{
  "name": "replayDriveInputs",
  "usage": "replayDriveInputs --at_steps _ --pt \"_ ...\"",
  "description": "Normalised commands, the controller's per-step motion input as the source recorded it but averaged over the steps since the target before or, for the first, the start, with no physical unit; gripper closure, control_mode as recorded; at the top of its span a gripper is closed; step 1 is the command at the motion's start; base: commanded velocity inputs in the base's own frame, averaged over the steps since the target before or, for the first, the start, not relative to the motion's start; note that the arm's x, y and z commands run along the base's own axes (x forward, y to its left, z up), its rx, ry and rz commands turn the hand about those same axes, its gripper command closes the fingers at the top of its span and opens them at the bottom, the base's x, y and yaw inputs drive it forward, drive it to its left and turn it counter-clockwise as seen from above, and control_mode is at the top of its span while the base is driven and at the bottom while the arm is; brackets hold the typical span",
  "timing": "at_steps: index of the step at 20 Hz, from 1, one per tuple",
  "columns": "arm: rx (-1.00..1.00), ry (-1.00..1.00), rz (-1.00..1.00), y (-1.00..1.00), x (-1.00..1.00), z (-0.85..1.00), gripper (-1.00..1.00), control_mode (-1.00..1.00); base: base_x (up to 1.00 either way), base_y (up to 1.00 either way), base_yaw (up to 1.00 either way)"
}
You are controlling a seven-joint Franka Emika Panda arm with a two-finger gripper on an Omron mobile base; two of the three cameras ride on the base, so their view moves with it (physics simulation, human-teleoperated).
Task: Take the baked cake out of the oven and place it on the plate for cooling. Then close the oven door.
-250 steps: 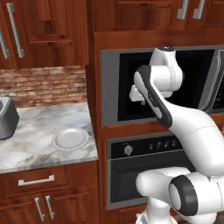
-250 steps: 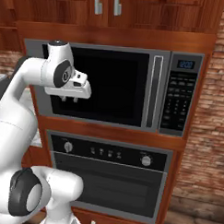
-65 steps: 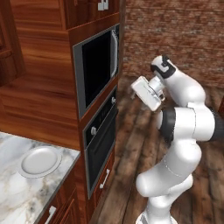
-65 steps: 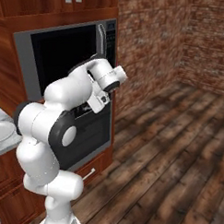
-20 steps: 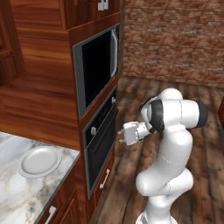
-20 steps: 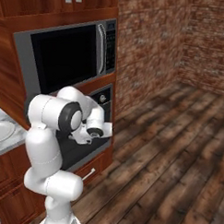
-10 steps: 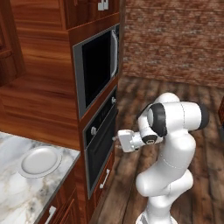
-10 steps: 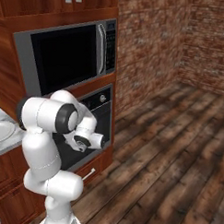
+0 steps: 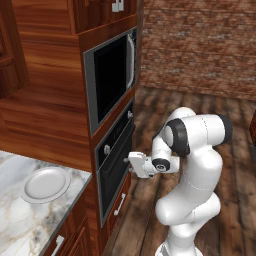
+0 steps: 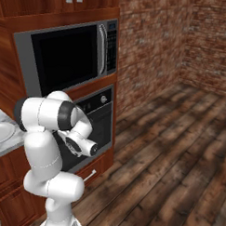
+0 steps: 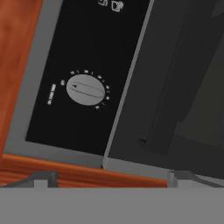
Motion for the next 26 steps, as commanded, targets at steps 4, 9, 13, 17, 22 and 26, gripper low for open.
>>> replayDriveInputs --at_steps 4,9,13,17,22,26 --pt "0.0 0.02 -0.09 0.0 0.37 -0.3 -1.0 -1.0 0.0 0.0 0.0" --pt "0.02 0.06 -0.03 0.0 0.35 -0.33 -1.0 -1.0 0.0 0.0 0.0" --pt "0.05 0.08 0.0 0.0 0.32 -0.39 -1.0 -1.0 0.0 0.0 0.0" --pt "0.1 0.04 0.0 0.0 0.29 -0.28 -1.0 -1.0 0.0 0.0 0.0" --pt "0.13 0.0 0.0 0.09 0.17 -0.14 -1.0 -1.0 0.0 0.0 0.0" --pt "0.11 0.0 0.0 0.19 0.01 -0.06 -1.0 -1.0 0.0 0.0 0.0"
